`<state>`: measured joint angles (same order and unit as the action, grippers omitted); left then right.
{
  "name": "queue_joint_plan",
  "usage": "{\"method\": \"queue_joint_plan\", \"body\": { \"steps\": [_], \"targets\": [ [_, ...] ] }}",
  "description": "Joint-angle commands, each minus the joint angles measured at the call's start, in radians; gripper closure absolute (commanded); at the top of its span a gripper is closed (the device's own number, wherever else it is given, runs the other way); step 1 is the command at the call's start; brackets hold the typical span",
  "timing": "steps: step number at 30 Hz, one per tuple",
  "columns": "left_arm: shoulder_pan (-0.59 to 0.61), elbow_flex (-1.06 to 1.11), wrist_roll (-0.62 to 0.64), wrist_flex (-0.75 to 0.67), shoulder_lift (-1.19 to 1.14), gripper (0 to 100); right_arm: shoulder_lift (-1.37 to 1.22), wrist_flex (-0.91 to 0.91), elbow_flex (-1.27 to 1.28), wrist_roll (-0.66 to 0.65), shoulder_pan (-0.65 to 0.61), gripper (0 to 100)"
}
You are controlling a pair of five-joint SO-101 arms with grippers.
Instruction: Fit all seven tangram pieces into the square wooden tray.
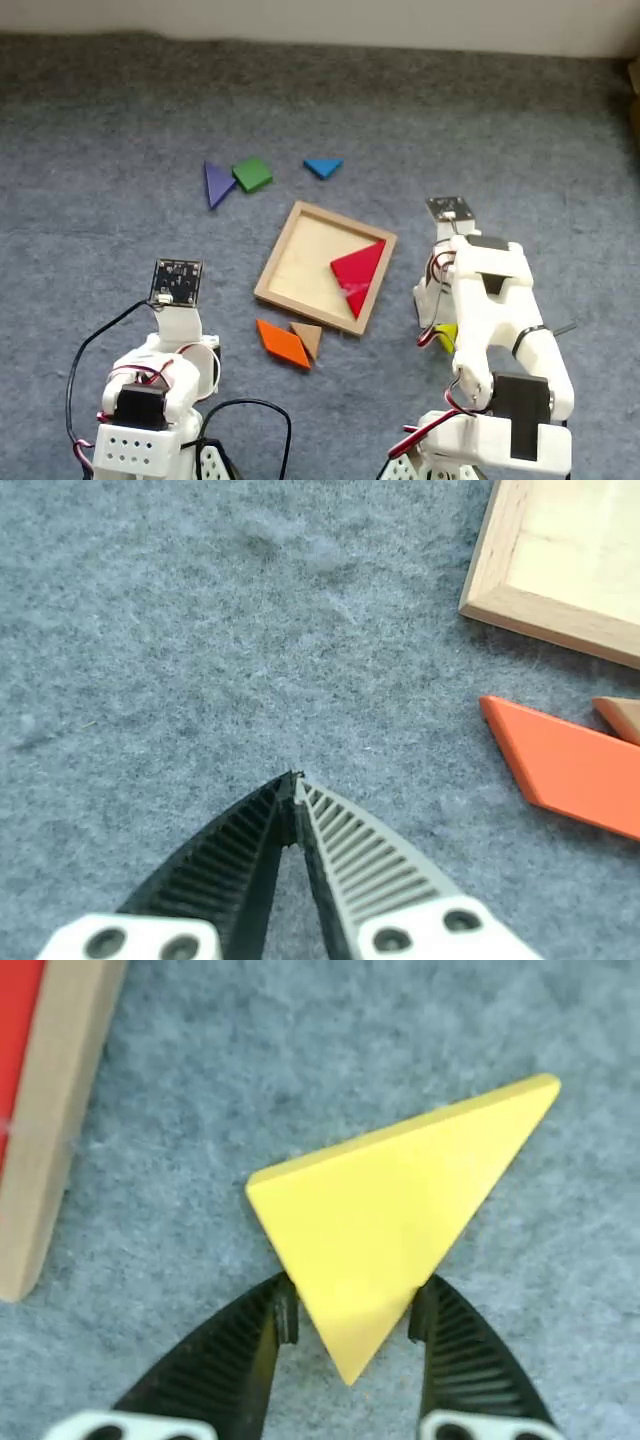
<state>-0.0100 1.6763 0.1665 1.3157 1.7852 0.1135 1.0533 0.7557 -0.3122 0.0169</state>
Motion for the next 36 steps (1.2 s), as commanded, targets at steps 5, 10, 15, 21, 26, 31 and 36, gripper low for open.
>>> {"method": "queue_joint_plan", "body": {
  "steps": [5, 10, 15, 21, 26, 31, 36],
  "targets": [
    [0.012, 0.019, -0.003, 0.006, 0.027, 99, 0.019, 0.041, -0.022, 0.02, 0.004, 78.1],
    [0.012, 0.019, -0.003, 0.006, 0.027, 99, 0.01, 0.15, -0.134, 0.184, -0.025, 55.9],
    [0.012, 0.019, -0.003, 0.006, 0.027, 99, 0.008, 0.166, -0.179, 0.287, -0.094, 52.4],
    [0.012, 0.019, -0.003, 0.006, 0.027, 99, 0.008, 0.068, -0.173, 0.379, -0.13, 52.4],
    [0.012, 0.019, -0.003, 0.006, 0.027, 99, 0.007, 0.041, -0.173, 0.388, -0.13, 52.9],
    [0.012, 0.019, -0.003, 0.006, 0.027, 99, 0.005, -0.022, -0.17, 0.388, -0.128, 59.5],
    [0.012, 0.019, -0.003, 0.006, 0.027, 99, -0.084, -0.024, -0.179, 0.387, -0.128, 60.4]
  ]
}}
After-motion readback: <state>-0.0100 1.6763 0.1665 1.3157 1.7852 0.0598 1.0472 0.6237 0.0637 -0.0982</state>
